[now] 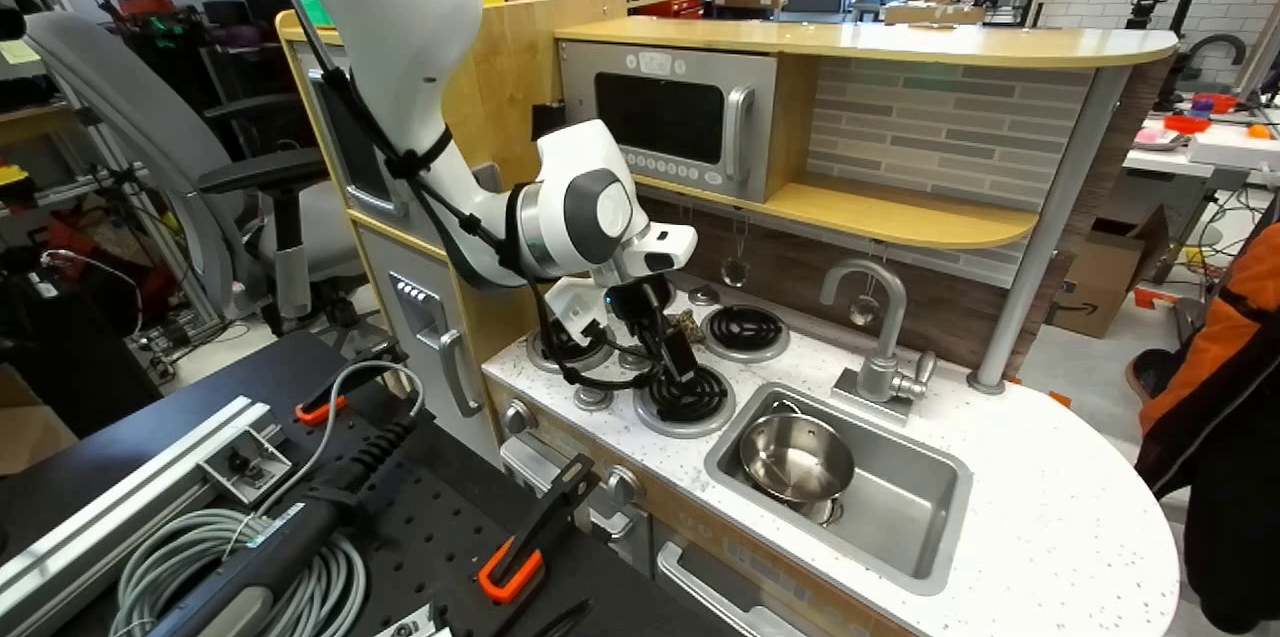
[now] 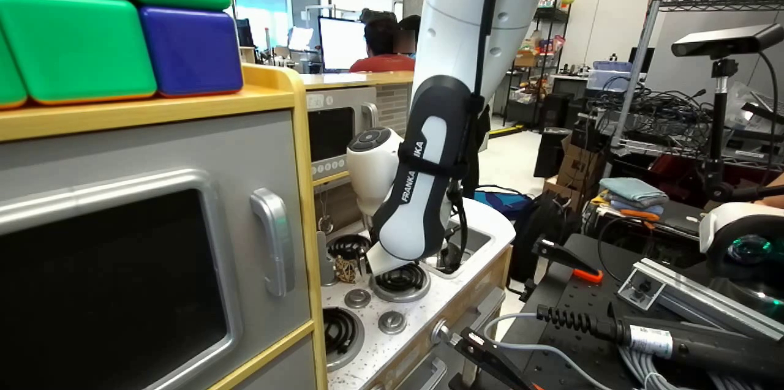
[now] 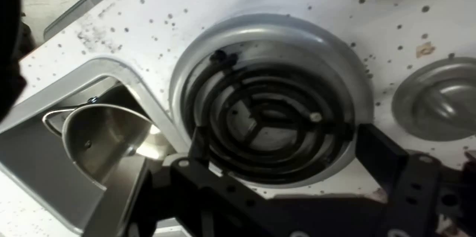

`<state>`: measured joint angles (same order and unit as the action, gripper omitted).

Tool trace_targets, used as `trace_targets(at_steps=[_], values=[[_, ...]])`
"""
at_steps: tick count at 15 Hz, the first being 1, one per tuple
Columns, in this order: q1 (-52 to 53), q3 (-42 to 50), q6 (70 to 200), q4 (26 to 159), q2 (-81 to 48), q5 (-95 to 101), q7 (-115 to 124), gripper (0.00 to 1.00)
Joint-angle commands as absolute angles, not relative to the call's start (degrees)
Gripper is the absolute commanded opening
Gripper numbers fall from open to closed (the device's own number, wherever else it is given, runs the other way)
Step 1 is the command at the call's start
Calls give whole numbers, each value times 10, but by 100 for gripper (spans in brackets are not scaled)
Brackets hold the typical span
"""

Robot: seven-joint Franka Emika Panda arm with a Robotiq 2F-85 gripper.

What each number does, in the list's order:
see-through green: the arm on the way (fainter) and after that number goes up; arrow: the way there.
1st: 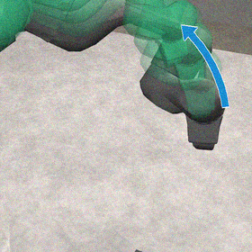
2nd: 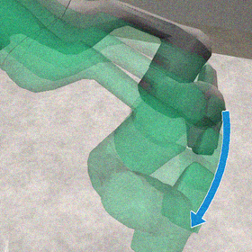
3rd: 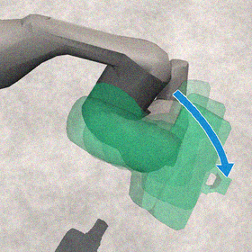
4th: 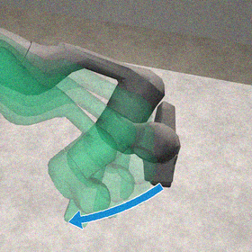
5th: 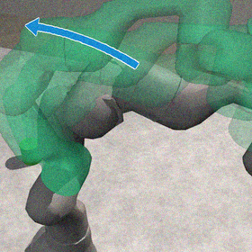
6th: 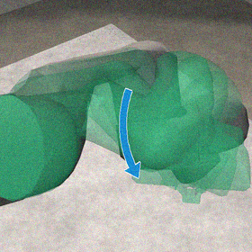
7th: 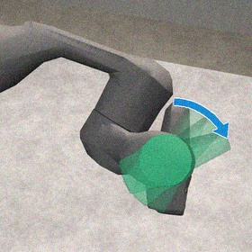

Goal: Move the beige object from the stove to the pot in the sink

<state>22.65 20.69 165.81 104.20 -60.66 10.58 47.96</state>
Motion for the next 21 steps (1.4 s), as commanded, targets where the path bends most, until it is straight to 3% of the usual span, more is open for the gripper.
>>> trace_targets(at_steps=[1,11,21], values=[[250,218,1724,1027,-643,72,477,100],[267,224,1842,1037,-640,-36,398,100],[337,302,1816,919,-760,-140,394,100]])
